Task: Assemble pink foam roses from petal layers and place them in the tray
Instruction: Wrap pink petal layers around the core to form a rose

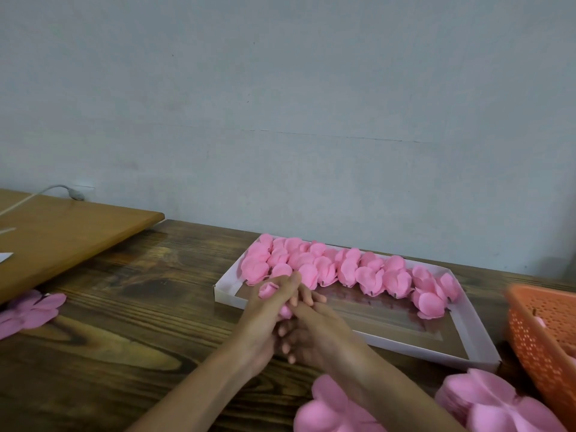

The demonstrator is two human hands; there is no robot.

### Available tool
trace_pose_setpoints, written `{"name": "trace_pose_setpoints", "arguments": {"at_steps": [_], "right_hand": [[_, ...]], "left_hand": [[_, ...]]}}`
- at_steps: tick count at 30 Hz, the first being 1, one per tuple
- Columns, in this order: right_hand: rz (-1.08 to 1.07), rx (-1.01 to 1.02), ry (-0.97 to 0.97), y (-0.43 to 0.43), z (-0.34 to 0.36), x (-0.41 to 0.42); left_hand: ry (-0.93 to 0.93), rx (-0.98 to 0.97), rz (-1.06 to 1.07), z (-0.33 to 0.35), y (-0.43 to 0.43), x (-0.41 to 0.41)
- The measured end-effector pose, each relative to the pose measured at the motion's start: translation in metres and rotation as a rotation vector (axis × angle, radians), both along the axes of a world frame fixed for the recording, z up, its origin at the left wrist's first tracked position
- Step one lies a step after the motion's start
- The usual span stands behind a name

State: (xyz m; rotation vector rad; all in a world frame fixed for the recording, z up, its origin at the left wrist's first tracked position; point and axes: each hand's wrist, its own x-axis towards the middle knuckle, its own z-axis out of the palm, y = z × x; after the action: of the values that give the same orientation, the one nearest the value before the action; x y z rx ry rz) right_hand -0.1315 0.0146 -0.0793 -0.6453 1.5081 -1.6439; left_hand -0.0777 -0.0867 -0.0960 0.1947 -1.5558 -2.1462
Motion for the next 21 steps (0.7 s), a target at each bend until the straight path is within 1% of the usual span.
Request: {"name": "trace_pose_setpoints", "arguments": {"at_steps": [1, 3, 4, 6, 9, 13, 15, 18, 21], "right_hand": [[-0.008, -0.014, 0.038, 0.0, 0.001, 0.002], [0.007, -0.139, 0.088, 0.002, 0.0, 0.008], [0.004, -0.198, 0.113, 0.003, -0.001, 0.011], [-0.054, -0.248, 0.154, 0.004, -0.004, 0.013], [-0.06, -0.218, 0.166, 0.006, -0.002, 0.012], [-0.044, -0.069, -0.018, 0.005, 0.005, 0.013], [-0.056, -0.015, -0.003, 0.006, 0.007, 0.013], [-0.064, -0.099, 0.006, 0.006, 0.009, 0.016], [-0.106, -0.212, 0.037, 0.004, 0.003, 0.021]], "left_hand": [[0.002, 0.025, 0.019, 0.0, 0.0, -0.001], [0.007, 0.052, 0.059, 0.0, 0.0, 0.0], [-0.01, 0.046, 0.063, 0.001, -0.001, 0.0], [-0.059, 0.025, 0.041, 0.002, -0.002, 0.001], [-0.05, 0.02, 0.039, -0.002, -0.004, 0.0], [-0.032, -0.03, -0.022, -0.005, -0.003, 0.002], [-0.045, -0.014, -0.026, -0.005, -0.003, 0.001], [-0.051, 0.057, -0.008, -0.004, -0.003, -0.001], [-0.076, 0.022, -0.015, -0.002, -0.004, 0.0]]}}
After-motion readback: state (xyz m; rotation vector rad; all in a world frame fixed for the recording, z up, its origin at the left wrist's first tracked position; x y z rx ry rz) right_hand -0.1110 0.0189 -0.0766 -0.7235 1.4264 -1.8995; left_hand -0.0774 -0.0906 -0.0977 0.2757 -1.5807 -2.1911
